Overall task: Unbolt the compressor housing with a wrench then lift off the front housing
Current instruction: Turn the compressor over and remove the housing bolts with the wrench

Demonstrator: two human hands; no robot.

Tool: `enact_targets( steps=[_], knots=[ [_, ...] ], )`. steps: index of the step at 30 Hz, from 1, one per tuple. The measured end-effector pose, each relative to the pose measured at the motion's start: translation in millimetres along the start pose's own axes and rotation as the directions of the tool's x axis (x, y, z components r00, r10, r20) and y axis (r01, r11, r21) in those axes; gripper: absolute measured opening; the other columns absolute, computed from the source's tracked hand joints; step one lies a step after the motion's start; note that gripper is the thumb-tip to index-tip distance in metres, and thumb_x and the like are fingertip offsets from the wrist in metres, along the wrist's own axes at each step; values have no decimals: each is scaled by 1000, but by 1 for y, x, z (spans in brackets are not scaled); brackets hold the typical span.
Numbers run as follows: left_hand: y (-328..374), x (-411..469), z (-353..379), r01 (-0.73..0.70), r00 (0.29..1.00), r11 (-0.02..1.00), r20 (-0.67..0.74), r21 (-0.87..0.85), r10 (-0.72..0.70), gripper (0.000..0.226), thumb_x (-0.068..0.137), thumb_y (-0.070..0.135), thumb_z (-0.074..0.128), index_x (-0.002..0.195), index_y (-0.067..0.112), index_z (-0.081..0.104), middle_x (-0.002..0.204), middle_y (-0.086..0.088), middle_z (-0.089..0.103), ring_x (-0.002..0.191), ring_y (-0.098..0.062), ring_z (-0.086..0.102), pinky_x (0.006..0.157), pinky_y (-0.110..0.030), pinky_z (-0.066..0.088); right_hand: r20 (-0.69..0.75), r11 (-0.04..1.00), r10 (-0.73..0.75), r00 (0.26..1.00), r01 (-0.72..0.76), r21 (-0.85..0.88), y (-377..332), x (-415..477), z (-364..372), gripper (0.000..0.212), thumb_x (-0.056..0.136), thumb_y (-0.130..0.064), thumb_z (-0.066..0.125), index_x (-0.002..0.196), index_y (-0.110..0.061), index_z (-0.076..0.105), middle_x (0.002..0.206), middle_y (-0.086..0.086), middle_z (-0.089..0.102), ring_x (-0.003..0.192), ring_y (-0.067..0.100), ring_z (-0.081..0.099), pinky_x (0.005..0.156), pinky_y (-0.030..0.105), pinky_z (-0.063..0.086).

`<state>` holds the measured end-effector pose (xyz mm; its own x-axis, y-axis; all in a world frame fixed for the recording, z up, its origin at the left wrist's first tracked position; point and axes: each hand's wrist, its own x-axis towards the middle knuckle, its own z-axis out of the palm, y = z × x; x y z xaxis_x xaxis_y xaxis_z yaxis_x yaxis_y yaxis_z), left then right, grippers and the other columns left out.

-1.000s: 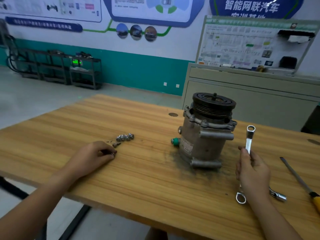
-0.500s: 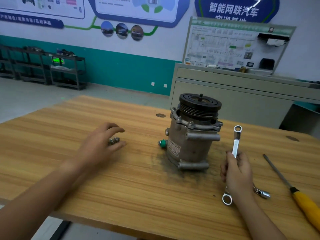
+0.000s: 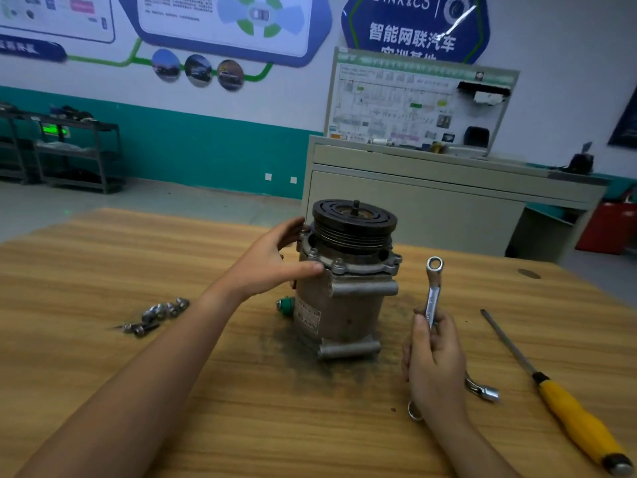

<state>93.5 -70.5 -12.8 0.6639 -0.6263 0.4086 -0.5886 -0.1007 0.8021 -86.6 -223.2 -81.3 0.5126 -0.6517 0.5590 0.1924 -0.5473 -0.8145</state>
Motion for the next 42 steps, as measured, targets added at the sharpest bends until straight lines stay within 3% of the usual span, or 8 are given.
enact_targets(
  steps=[7,15,18,21,26,31,38,42],
  knots=[
    [13,-4,-3,19,999,1000,-38,17,-18,113,45,52,73,144,17,32,143,0,43,122,-6,41,96,-26,38,-19,1000,22,1000,-22,-9,-3,-1,-2,15,94,-22,42,85,-30,50,56,6,45,47,19,42,48,38,40],
    [22,-44,25,6,927,971,-366,238,84,114,37,80,52,135,23,41,119,15,40,107,1,39,88,-17,33,156,987,44,987,-19,-160,-14,-3,-3,16,95,-19,41,106,-30,45,54,-3,47,45,8,43,45,26,37],
    [20,-50,30,-49,905,964,-396,260,153,106,45,80,51,133,23,41,115,17,36,105,5,35,83,-7,29,265,956,2,964,75,-282,-28,-5,-12,26,91,-40,36,115,-51,37,54,-12,48,49,-1,45,49,13,33],
    [19,-53,32,-89,904,967,-387,239,180,96,55,77,52,134,23,40,119,15,36,110,1,35,95,-22,38,335,907,9,942,134,-400,-52,-5,-27,42,74,-63,20,116,-62,28,58,-16,59,54,1,54,50,17,39],
    [17,-54,39,-99,921,972,-349,213,171,93,65,50,74,141,17,31,137,2,40,128,-14,37,106,-47,34,465,739,54,884,277,-613,-89,6,-36,39,93,-47,22,107,-73,-3,47,-6,47,48,3,49,49,16,38],
    [20,-52,50,-64,900,988,-420,138,117,100,61,51,72,143,14,27,139,1,37,132,-14,33,108,-51,30,542,573,42,839,425,-701,-100,15,-38,47,96,-45,20,138,-55,2,55,-9,43,52,3,44,46,19,33],
    [39,-53,88,6,837,983,-538,184,96,104,65,48,76,147,16,20,145,-2,29,135,-16,19,110,-57,19,495,37,94,864,494,-869,-120,27,-40,55,99,-26,29,144,-29,-3,61,-5,36,53,14,38,44,27,28],
    [35,-54,91,9,815,980,-570,199,108,105,66,45,77,147,11,20,150,-6,24,138,-17,15,110,-62,13,490,-8,155,858,497,-868,-127,17,-33,71,92,-5,36,146,-14,-9,60,-1,33,49,16,32,39,28,20]
  ],
)
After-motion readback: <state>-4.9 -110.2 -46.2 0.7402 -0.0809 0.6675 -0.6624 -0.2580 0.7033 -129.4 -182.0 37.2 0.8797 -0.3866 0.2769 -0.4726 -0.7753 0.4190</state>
